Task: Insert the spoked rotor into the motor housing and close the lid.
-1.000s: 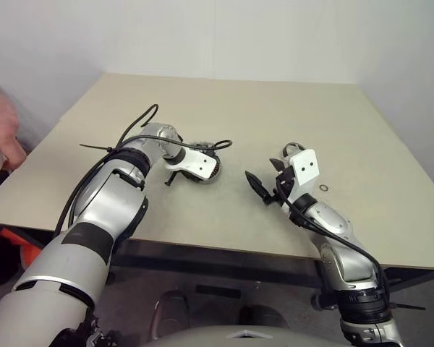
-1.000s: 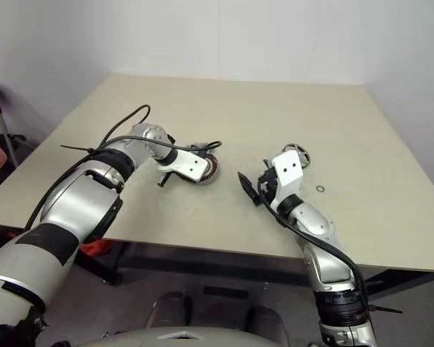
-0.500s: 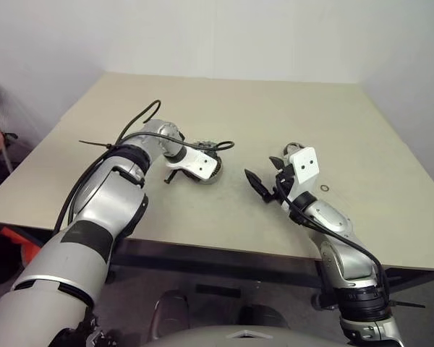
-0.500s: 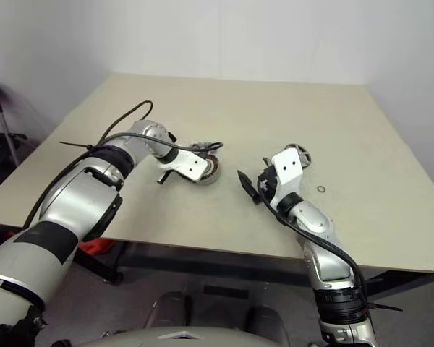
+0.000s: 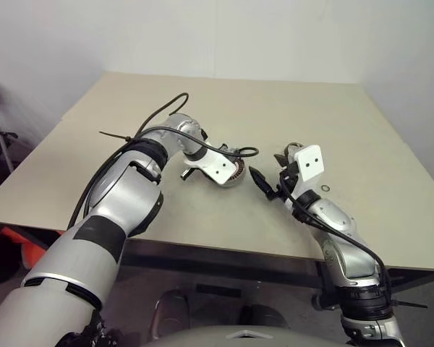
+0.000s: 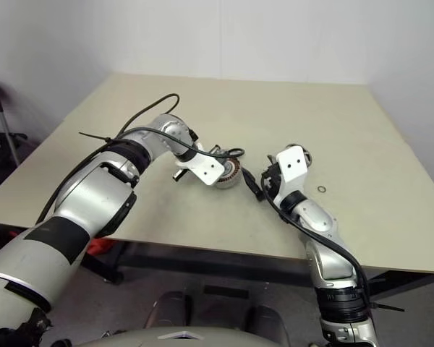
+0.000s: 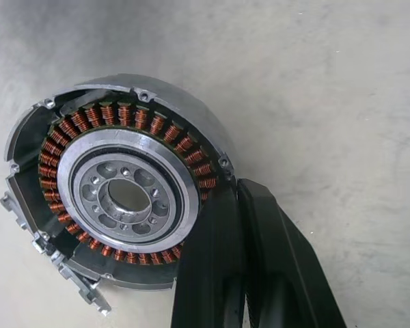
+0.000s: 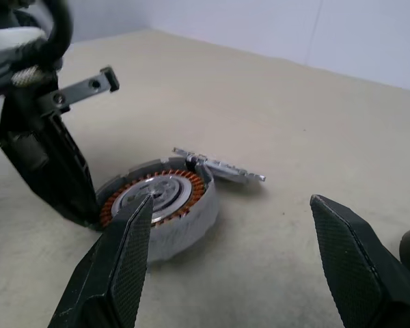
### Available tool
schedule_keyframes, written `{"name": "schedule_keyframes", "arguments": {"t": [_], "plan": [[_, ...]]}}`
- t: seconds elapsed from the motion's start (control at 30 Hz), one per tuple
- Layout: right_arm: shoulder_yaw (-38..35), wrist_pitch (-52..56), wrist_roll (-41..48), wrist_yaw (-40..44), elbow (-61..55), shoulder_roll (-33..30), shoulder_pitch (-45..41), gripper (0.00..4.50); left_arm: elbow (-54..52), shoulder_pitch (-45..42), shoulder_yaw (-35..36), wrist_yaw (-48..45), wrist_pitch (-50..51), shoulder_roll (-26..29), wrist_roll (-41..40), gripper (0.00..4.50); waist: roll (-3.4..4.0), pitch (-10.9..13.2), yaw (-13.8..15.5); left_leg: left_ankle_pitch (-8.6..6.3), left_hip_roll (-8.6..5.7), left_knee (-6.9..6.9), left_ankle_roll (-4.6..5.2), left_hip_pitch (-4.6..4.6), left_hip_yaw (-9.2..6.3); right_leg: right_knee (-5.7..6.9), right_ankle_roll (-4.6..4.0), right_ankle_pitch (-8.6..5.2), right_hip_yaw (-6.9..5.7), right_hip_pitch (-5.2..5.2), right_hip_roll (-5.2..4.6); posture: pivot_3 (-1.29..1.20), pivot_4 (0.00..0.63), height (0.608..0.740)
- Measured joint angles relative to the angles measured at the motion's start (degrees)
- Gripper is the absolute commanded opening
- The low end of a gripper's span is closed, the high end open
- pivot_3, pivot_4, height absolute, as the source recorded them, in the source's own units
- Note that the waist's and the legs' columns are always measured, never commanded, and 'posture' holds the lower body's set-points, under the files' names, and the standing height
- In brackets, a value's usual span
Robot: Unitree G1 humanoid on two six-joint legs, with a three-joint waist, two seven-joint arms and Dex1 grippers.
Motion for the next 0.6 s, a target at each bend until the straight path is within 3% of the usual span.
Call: {"name": "schedule_keyframes", "arguments": {"t": [0.6], "plan": [[-0.47, 0.28, -0.17, -1.35, -0.61, -0.5, 1.66, 4.12, 0.02, 0.01, -4.74, 7.85, -3.82, -3.97, 3.41, 0.03, 0.0, 0.0, 0.03, 0.0, -0.01, 0.0, 0.01, -0.01, -0.01, 0.0, 0.01, 0.0, 0.0, 0.0, 0.0, 0.0, 0.0, 0.74]]}}
